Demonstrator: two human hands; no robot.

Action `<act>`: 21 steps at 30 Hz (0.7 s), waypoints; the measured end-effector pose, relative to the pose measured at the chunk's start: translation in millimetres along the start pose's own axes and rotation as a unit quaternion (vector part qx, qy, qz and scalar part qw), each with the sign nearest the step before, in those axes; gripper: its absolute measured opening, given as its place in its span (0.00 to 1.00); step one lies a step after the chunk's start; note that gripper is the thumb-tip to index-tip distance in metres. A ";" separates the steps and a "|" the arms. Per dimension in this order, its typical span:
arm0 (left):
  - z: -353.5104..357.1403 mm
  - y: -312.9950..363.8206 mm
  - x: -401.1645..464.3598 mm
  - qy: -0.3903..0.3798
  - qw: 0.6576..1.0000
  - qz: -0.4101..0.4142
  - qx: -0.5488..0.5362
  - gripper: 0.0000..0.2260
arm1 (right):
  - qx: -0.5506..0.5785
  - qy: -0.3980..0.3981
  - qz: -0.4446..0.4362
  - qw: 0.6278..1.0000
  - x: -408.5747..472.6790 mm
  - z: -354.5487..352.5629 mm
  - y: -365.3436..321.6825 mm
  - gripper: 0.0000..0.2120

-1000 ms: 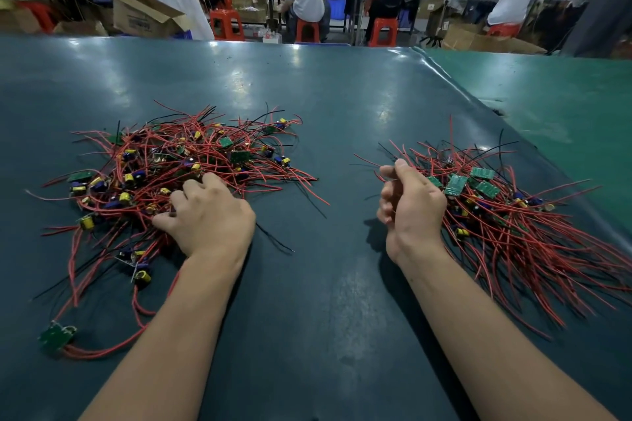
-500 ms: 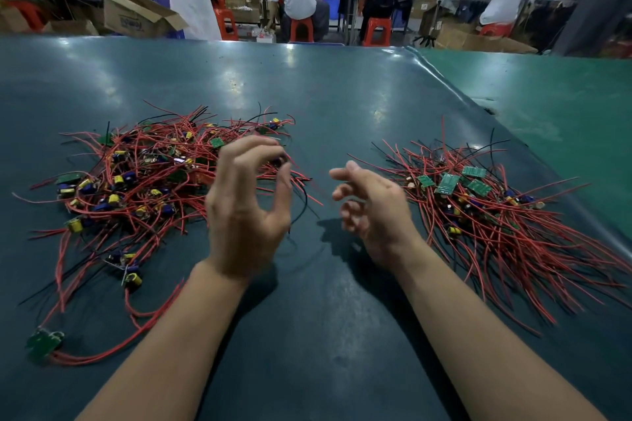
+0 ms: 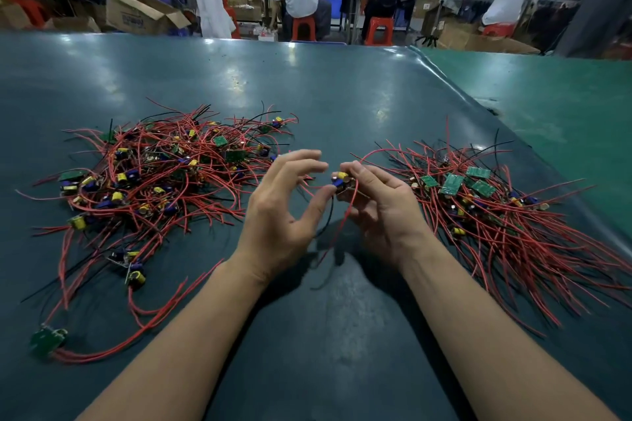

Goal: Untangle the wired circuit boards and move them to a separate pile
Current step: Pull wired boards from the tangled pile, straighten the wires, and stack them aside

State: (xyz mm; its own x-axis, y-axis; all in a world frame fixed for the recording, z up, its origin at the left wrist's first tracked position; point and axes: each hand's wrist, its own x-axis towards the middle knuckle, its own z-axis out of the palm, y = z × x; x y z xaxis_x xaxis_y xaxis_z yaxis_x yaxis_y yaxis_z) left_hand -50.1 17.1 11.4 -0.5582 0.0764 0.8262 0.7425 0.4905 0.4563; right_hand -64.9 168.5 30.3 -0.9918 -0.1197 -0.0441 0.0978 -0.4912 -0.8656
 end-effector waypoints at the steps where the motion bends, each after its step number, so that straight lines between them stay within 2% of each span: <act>1: -1.4 -2.8 0.6 0.017 0.999 -0.005 0.034 0.06 | 0.011 0.010 0.000 1.000 -0.1 -0.1 -1.9 0.04; 3: -2.9 -5.4 0.2 0.050 0.995 -0.018 0.080 0.03 | 0.022 0.019 0.001 1.000 0.5 -0.8 -4.3 0.07; 5: -2.3 -3.4 -2.2 0.040 0.997 -0.047 0.044 0.00 | 0.035 0.015 0.009 0.999 0.5 -0.6 -5.3 0.06; 9: 3.3 -0.2 -6.1 -0.080 0.986 -0.128 -0.066 0.11 | 0.052 0.001 0.029 0.998 0.1 -1.7 -5.0 0.05; 11: 4.0 -1.7 -3.8 -0.096 0.977 -0.169 -0.093 0.17 | 0.041 0.003 0.030 0.999 -0.4 -1.2 -2.7 0.04; 13: 4.6 -3.3 -3.0 -0.083 0.976 -0.175 -0.103 0.20 | 0.024 0.009 0.026 0.999 -1.1 0.0 0.4 0.05; 16: 6.0 0.6 -3.2 -0.056 0.971 -0.195 -0.130 0.16 | -0.034 0.014 0.007 0.999 0.2 0.9 4.1 0.04; 19: 9.1 4.2 0.7 -0.006 0.939 -0.255 -0.229 0.10 | -0.055 -0.004 -0.007 0.998 -0.4 0.8 5.1 0.05; 21: 9.1 3.8 4.3 0.034 0.916 -0.292 -0.271 0.08 | -0.069 -0.048 -0.034 0.996 -1.3 0.1 6.2 0.11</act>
State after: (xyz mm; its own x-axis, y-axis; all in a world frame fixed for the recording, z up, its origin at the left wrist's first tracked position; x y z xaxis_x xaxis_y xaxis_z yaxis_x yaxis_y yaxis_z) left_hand -53.1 27.1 13.7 -0.9089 -0.1241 0.3982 0.4087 -0.0751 0.9096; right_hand -63.0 165.6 25.0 -0.9827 -0.1760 0.0583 0.0128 -0.3782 -0.9256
